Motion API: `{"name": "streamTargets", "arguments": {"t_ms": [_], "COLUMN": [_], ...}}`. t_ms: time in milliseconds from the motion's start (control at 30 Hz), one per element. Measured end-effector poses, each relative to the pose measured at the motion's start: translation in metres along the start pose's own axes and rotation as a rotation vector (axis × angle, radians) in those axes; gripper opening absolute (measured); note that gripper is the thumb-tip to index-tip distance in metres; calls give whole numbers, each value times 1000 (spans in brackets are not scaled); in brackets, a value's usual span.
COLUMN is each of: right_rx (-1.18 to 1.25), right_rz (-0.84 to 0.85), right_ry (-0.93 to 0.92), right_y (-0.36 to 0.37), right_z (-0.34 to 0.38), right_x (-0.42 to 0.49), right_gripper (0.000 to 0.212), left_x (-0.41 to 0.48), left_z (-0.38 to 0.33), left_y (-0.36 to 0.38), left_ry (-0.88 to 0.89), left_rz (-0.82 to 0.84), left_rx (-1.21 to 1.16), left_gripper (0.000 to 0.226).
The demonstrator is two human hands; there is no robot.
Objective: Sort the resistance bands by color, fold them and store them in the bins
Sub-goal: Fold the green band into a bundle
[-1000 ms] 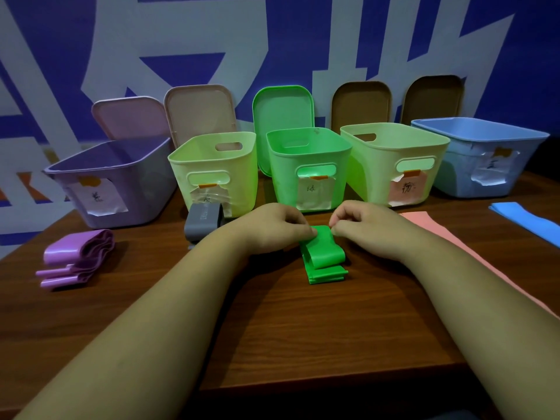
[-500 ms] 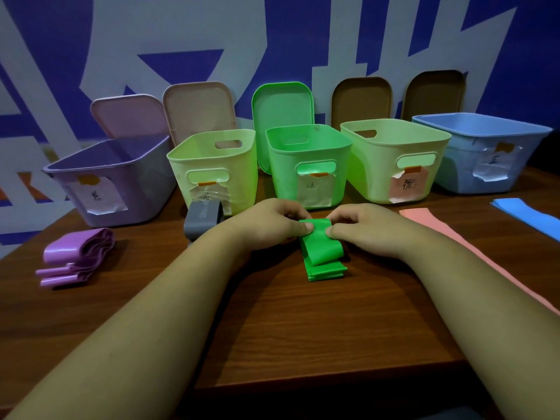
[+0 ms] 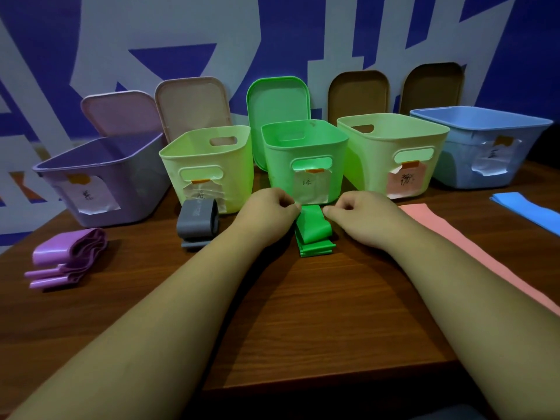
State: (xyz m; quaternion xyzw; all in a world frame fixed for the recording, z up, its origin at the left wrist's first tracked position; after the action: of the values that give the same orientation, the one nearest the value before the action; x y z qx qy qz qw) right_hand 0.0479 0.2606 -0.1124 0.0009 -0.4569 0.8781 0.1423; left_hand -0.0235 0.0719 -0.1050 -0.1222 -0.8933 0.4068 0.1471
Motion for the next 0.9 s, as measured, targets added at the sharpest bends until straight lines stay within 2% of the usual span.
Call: {"name": "streamTargets", "arguments": {"t_ms": [100,233,400,600,700,900], "right_rx": [6,-26,9,45,-10,53], "right_rz": [38,76,55,58,53,86], "right_ry": [24,16,17,-23,-33,2], "right_y": [-4,-1,-1,-1,0,-1], "right_z": [0,5,5,9,9,7], "right_x": [-3,-5,-6,-8,-7,-6], "right_gripper": [47,54,53,46,42,40], "left_x": [-5,-13,-19,-19,-19,-16], "left_z": [0,-1,-8,-7,-5,-5], "left_y": [-9,-14,-5,-4,-3,-2], "left_ry": [-30,-108,-219,-263,-266,-262], "left_rz": [-14,96,228,234,246,246], "left_rx": [49,41,-319,-414,-414,-377], "left_gripper": [30,36,26,24,21,22]}}
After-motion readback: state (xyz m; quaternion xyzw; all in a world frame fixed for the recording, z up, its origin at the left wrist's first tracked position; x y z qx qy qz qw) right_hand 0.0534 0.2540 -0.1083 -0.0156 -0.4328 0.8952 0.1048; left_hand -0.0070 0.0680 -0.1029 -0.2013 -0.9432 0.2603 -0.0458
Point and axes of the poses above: each hand's wrist, its own x-axis towards the middle knuckle, its own y-axis out of the palm, z = x × y, the point moved 4 cm from there along x, towards the middle knuckle, and after that the axes turned 2 degrees about z, right-handed, at the moved point
